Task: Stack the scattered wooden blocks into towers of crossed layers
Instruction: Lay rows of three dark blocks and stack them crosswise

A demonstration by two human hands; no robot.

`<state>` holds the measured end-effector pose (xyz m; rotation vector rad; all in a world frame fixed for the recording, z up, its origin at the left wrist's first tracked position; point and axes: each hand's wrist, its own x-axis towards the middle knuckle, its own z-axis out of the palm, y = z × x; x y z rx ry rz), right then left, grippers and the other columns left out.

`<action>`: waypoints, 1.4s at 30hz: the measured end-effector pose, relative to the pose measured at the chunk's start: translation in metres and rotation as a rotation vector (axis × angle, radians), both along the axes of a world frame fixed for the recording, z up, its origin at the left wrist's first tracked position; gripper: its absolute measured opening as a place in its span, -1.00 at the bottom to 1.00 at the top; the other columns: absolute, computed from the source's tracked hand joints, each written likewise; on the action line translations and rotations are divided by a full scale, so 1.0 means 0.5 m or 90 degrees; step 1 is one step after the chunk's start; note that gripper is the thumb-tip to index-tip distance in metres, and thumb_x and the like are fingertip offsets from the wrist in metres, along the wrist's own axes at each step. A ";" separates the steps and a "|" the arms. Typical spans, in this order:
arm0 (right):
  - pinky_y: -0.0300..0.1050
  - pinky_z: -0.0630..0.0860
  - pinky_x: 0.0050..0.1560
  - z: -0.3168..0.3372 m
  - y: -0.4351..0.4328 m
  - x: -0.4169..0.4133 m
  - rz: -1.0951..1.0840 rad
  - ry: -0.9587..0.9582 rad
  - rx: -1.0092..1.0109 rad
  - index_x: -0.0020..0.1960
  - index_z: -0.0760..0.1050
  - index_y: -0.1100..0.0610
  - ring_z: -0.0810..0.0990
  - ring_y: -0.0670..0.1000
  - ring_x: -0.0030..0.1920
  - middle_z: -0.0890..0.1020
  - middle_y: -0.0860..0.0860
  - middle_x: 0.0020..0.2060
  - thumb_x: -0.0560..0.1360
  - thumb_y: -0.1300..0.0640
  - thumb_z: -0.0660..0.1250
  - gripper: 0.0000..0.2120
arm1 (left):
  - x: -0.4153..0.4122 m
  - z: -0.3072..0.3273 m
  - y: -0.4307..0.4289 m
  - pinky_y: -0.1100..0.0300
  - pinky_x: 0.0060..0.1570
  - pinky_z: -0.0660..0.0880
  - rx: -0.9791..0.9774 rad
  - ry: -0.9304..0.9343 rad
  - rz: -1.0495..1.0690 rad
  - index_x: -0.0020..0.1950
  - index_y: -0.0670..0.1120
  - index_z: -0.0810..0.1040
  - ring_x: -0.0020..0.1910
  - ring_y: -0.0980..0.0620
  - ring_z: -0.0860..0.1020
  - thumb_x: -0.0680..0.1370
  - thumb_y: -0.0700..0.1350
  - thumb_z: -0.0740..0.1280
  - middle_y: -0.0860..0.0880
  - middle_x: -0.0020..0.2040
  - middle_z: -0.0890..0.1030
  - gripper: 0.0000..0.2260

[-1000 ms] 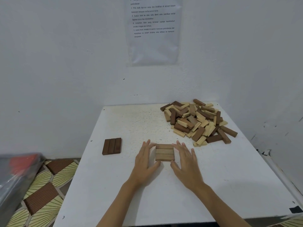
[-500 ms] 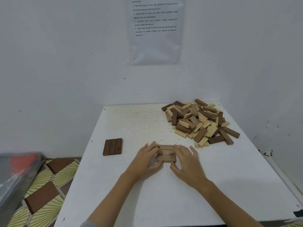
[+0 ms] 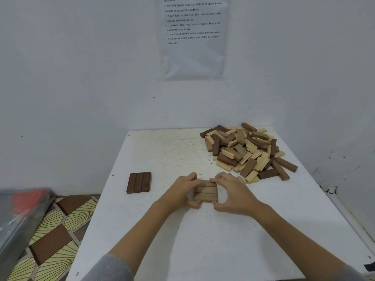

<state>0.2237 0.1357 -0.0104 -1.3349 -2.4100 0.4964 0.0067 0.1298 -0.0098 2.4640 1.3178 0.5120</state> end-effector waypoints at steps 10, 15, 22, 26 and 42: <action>-0.05 0.17 0.29 0.016 0.023 -0.002 0.000 -0.090 -0.027 0.34 0.38 -0.08 0.34 -0.13 0.23 0.43 -0.20 0.15 0.29 -0.21 0.45 -0.33 | -0.013 -0.018 0.012 0.11 0.26 0.34 -0.105 -0.018 0.052 0.40 -0.15 0.42 0.18 -0.05 0.42 0.36 -0.01 0.54 -0.08 0.33 0.33 -0.34; -0.03 0.17 0.33 0.017 0.030 0.004 0.002 -0.074 -0.055 0.33 0.39 -0.11 0.35 -0.17 0.19 0.42 -0.23 0.14 0.28 -0.23 0.47 -0.33 | -0.009 -0.012 0.020 0.16 0.18 0.22 -0.083 0.045 0.071 0.33 -0.06 0.47 0.16 0.02 0.37 0.33 0.03 0.54 -0.01 0.19 0.44 -0.40; -0.09 0.16 0.26 0.001 0.031 0.003 0.004 0.020 -0.076 0.25 0.45 -0.09 0.34 -0.20 0.19 0.45 -0.23 0.10 0.20 -0.20 0.50 -0.35 | -0.009 -0.007 0.029 0.21 0.08 0.18 -0.075 0.058 0.058 0.26 -0.06 0.51 0.10 0.01 0.40 0.30 0.04 0.55 0.00 0.11 0.47 -0.42; -0.09 0.30 0.20 -0.004 0.029 -0.023 0.010 0.085 -0.095 0.20 0.45 -0.08 0.36 -0.24 0.10 0.46 -0.24 0.05 0.16 -0.21 0.45 -0.36 | -0.036 -0.006 0.025 0.30 0.06 0.16 -0.058 0.041 0.067 0.30 -0.07 0.48 0.11 0.02 0.41 0.28 0.04 0.55 0.01 0.12 0.49 -0.37; -0.21 0.24 0.15 0.009 0.034 -0.310 0.039 0.250 -0.070 0.27 0.27 -0.13 0.33 -0.20 0.05 0.45 -0.21 0.05 0.16 -0.06 0.44 -0.29 | -0.301 0.045 -0.034 0.05 0.20 0.39 -0.093 -0.116 0.239 0.19 0.28 0.28 0.07 0.02 0.51 0.25 0.02 0.45 0.17 0.08 0.52 -0.41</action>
